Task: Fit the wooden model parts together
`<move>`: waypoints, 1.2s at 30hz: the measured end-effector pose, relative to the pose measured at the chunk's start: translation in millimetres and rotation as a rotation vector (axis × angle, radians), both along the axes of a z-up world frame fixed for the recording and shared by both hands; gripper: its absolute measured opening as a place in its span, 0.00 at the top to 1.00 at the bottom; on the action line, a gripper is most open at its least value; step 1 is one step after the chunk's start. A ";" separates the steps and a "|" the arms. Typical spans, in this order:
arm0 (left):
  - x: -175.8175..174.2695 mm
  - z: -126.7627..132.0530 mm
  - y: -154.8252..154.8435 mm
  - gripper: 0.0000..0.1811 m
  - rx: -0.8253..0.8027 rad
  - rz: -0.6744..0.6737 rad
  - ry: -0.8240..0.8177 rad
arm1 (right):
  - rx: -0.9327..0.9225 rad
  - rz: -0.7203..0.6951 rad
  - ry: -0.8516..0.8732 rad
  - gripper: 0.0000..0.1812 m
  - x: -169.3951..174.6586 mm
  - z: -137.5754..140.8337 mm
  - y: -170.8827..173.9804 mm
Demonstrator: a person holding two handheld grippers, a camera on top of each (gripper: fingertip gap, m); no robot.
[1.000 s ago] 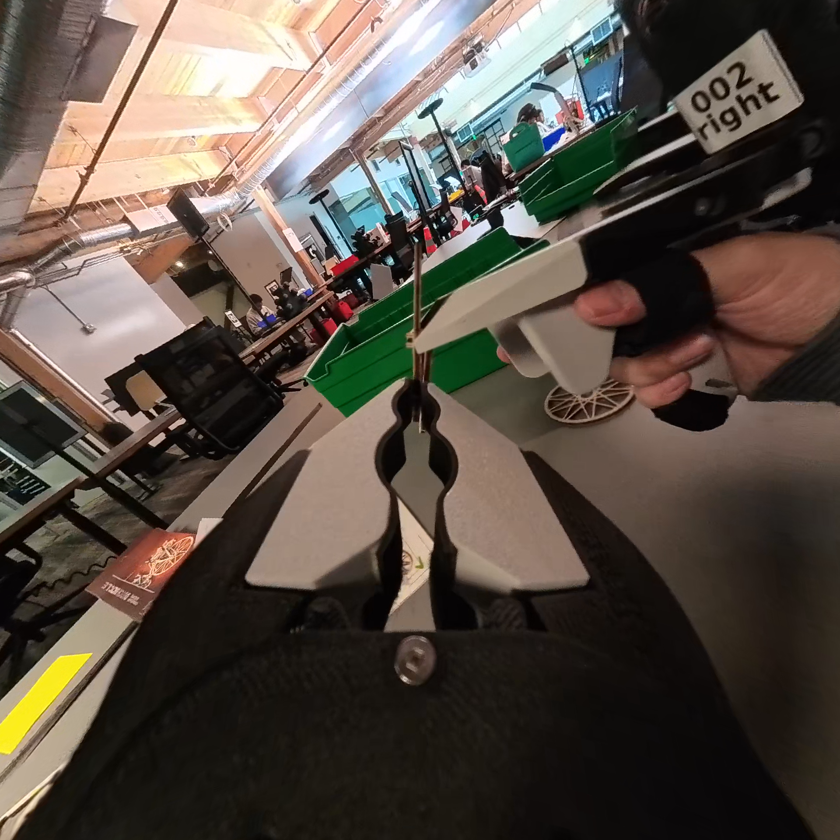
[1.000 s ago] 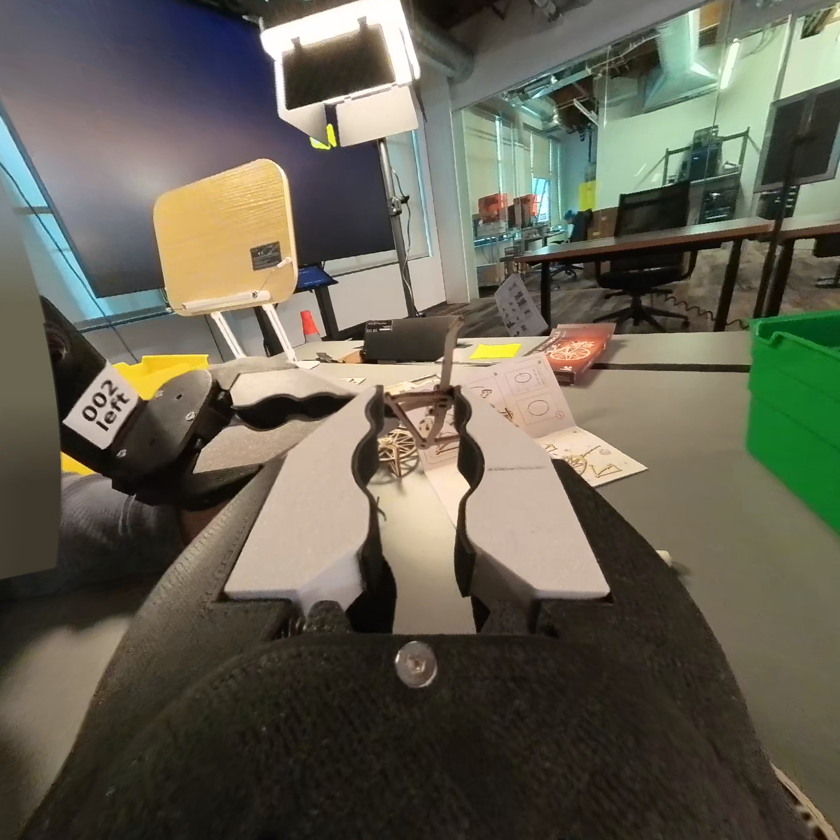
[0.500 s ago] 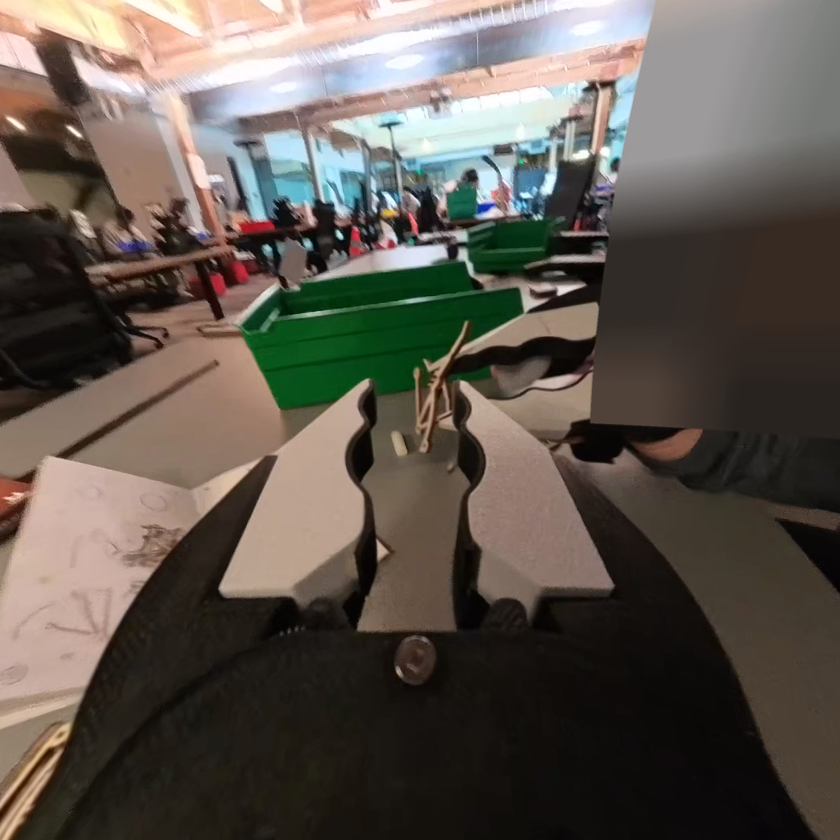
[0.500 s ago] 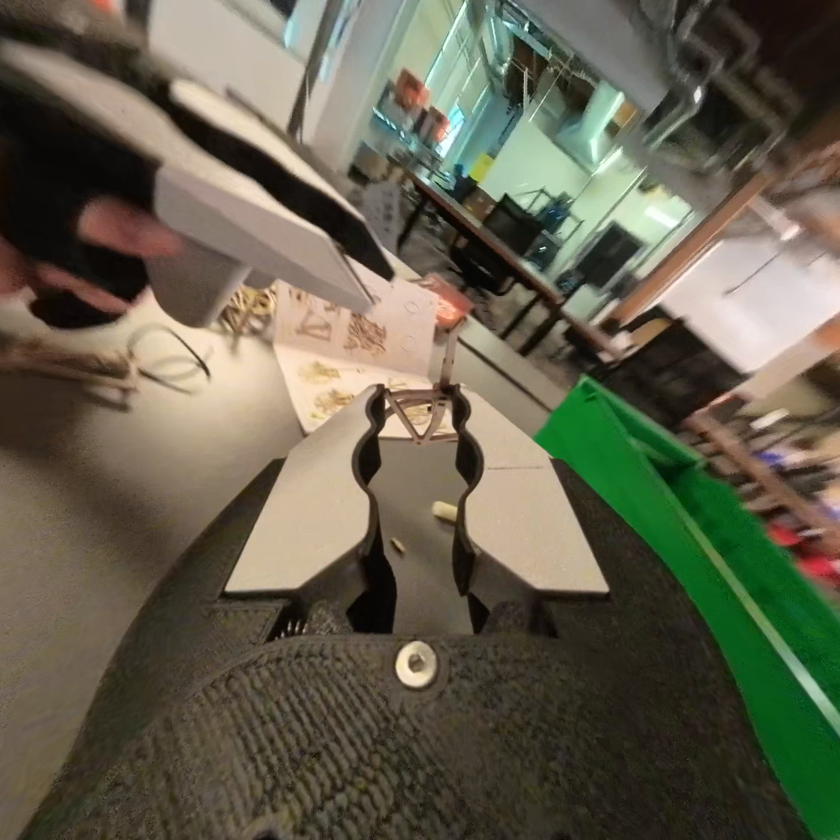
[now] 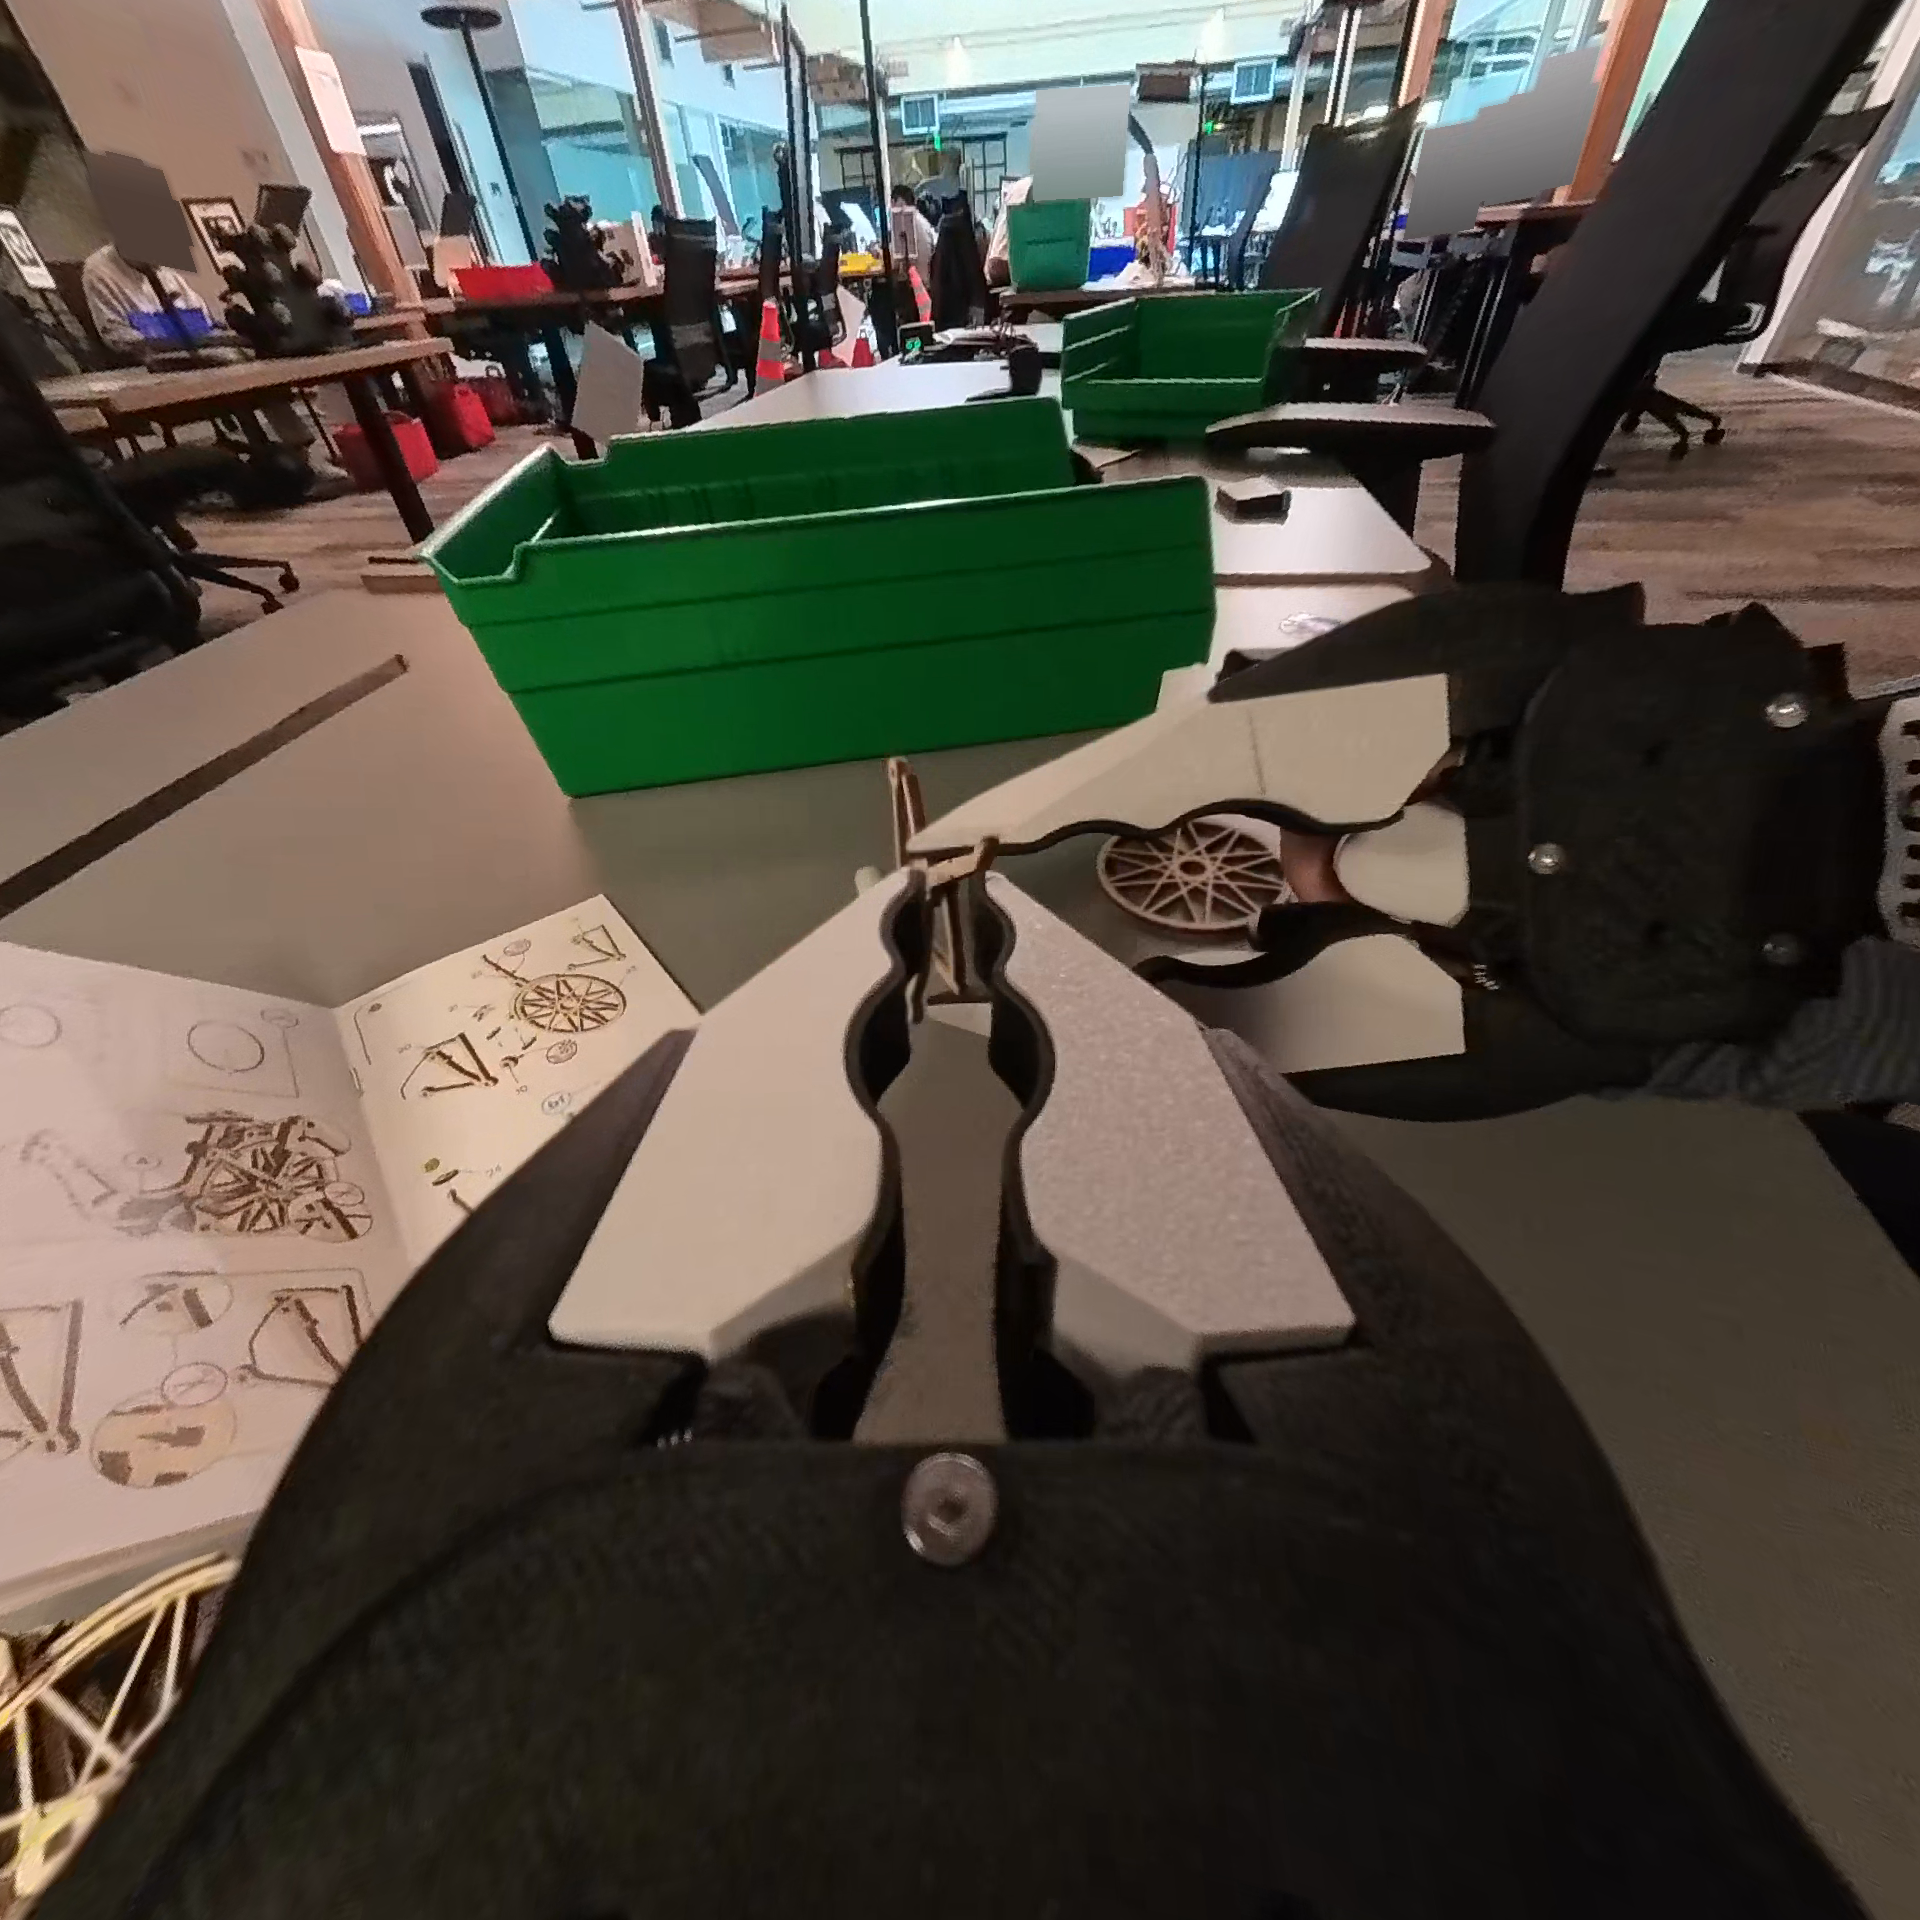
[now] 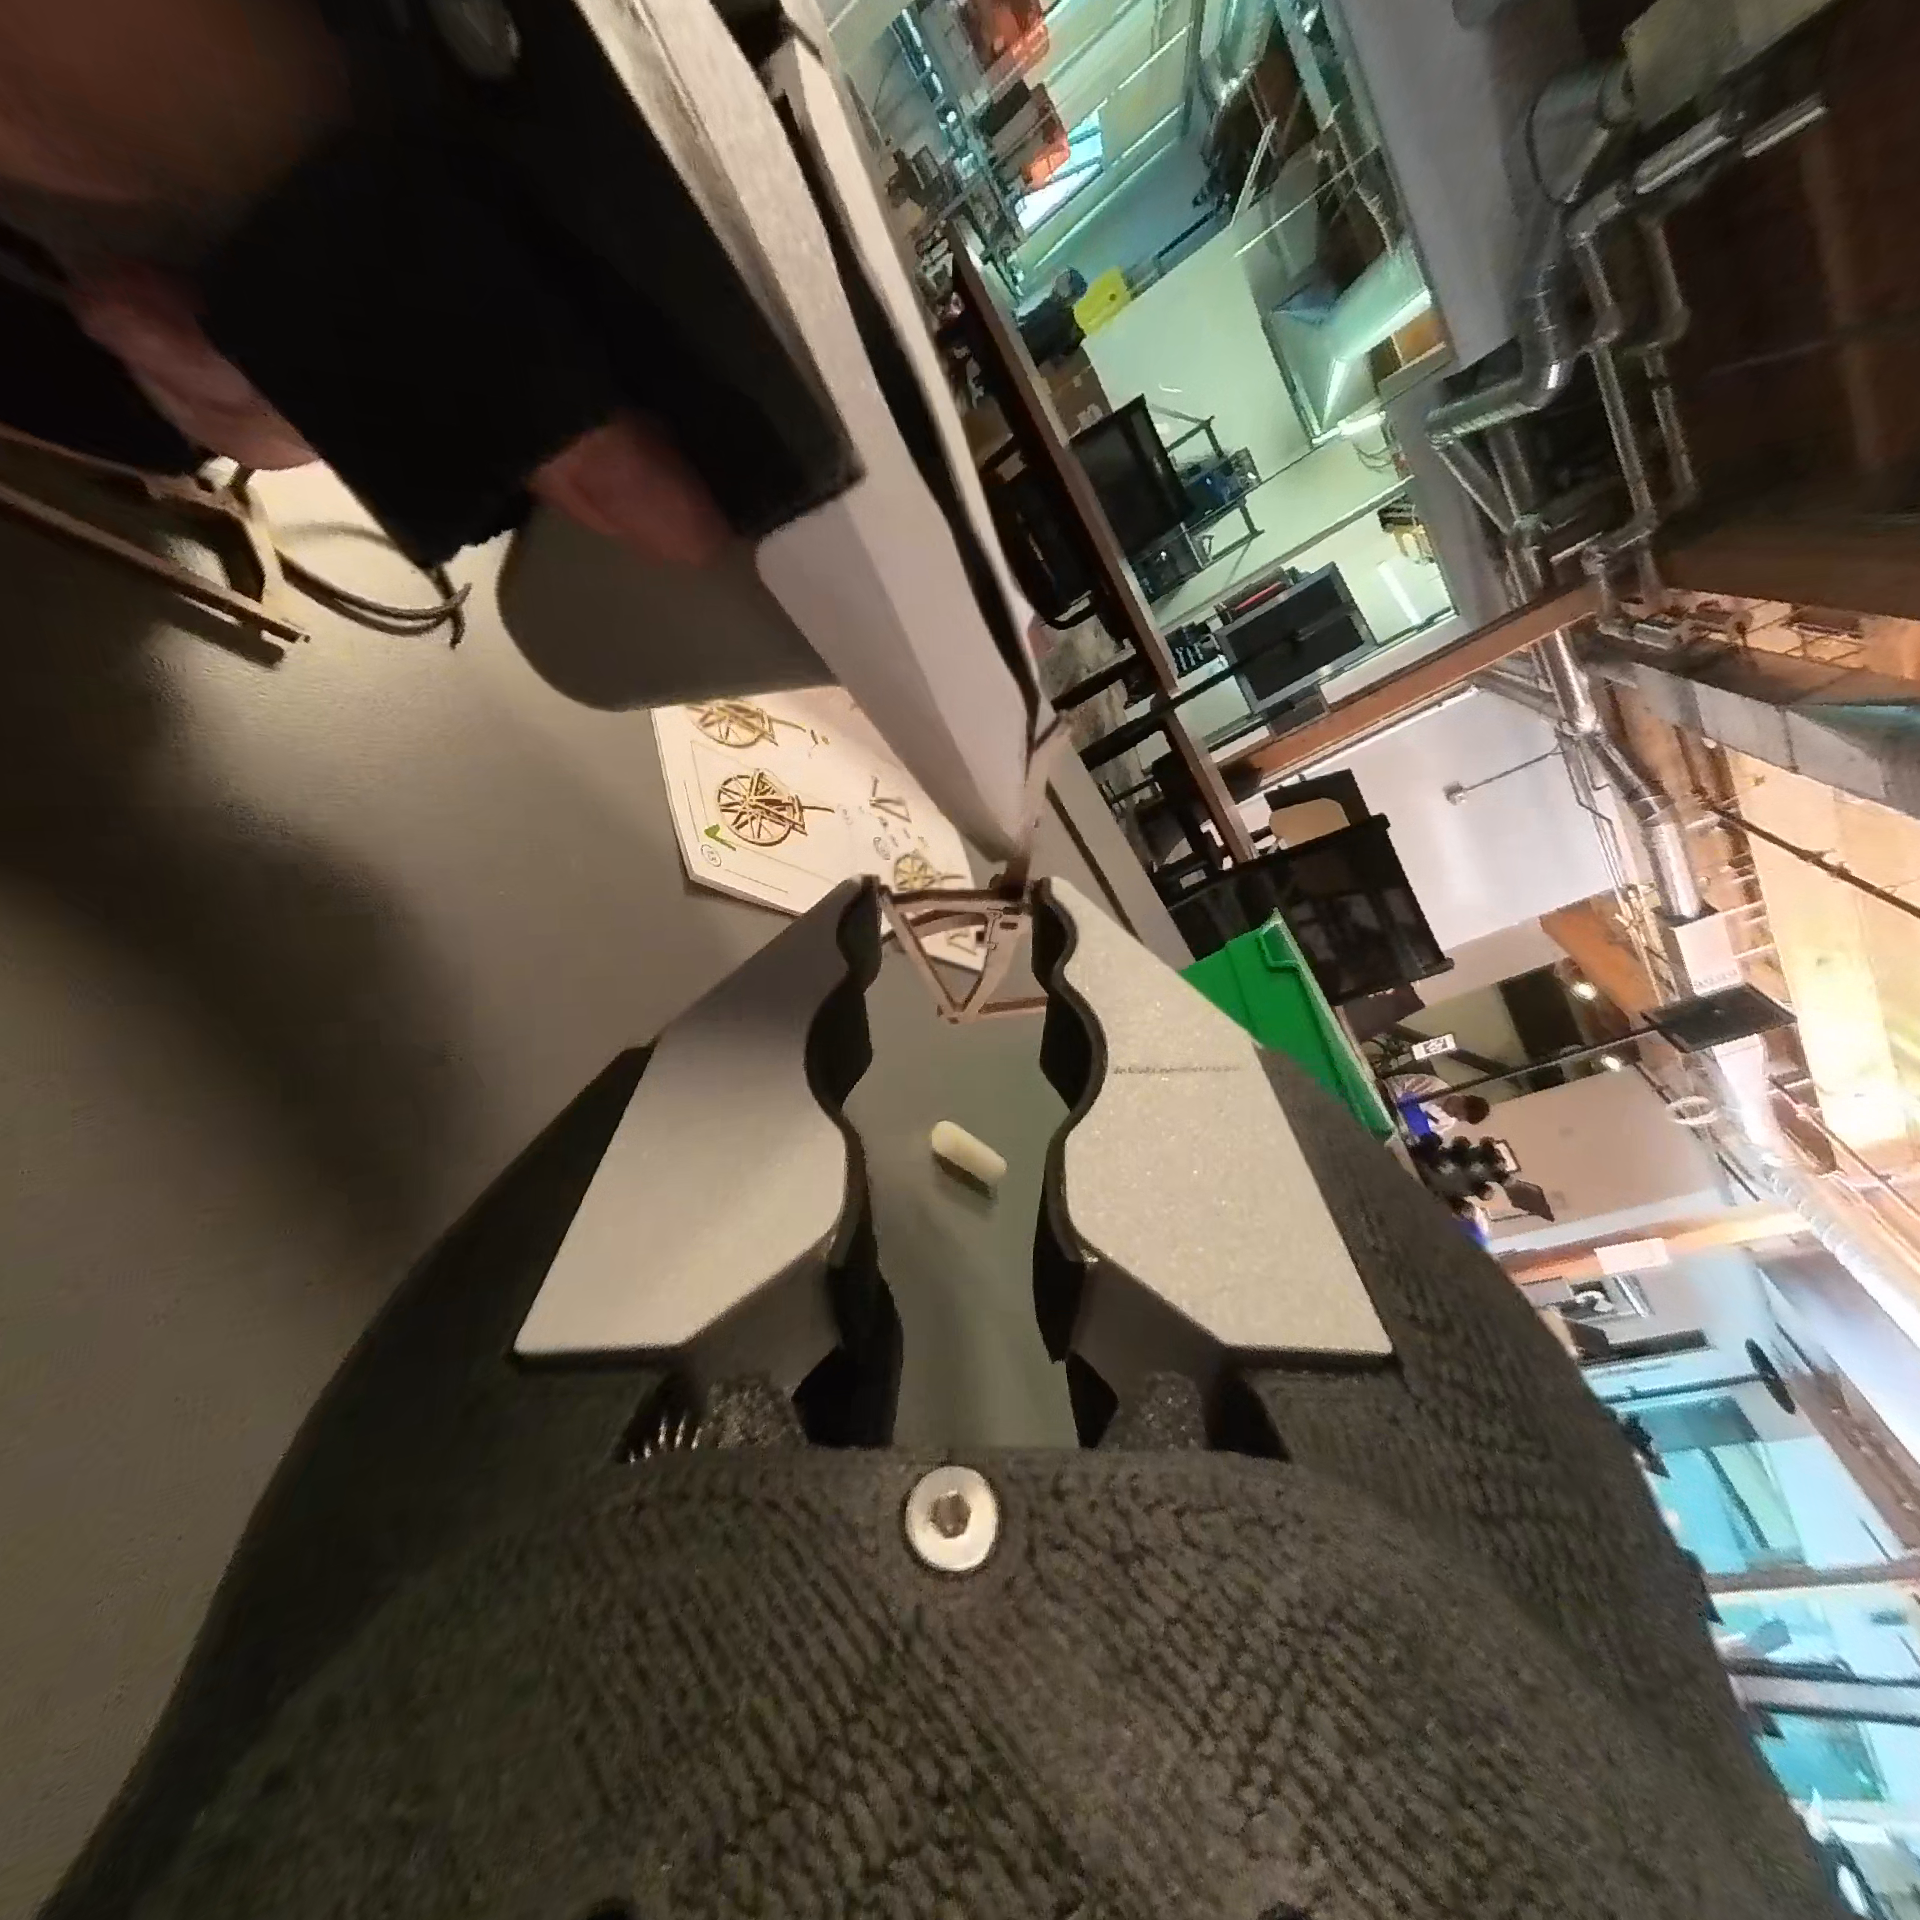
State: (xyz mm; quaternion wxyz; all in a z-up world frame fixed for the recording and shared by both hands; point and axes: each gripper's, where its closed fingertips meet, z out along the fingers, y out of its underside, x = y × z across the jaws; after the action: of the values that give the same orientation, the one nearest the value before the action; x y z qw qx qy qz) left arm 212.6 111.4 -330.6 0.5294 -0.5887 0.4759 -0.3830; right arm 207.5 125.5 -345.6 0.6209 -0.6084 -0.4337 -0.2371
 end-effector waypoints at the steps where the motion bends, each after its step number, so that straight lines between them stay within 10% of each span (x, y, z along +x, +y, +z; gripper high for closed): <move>1: 0.4 -2.2 0.9 0.97 -0.007 0.005 0.013 | -0.004 0.003 -0.005 0.85 -0.7 -1.0 0.0; 25: 2.3 -5.0 -2.8 0.83 -0.046 -0.045 0.017 | 0.042 -0.076 -0.137 0.85 1.4 -2.4 2.3; 36: 2.4 -13.6 7.9 0.99 -0.082 0.023 0.071 | -0.018 -0.050 -0.130 0.85 -2.6 -11.3 2.5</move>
State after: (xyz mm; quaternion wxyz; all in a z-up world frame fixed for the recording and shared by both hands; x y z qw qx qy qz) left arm 215.0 119.3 -344.2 0.4920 -0.6285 0.4716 -0.3749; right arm 204.9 128.1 -356.9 0.5799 -0.6078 -0.4598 -0.2878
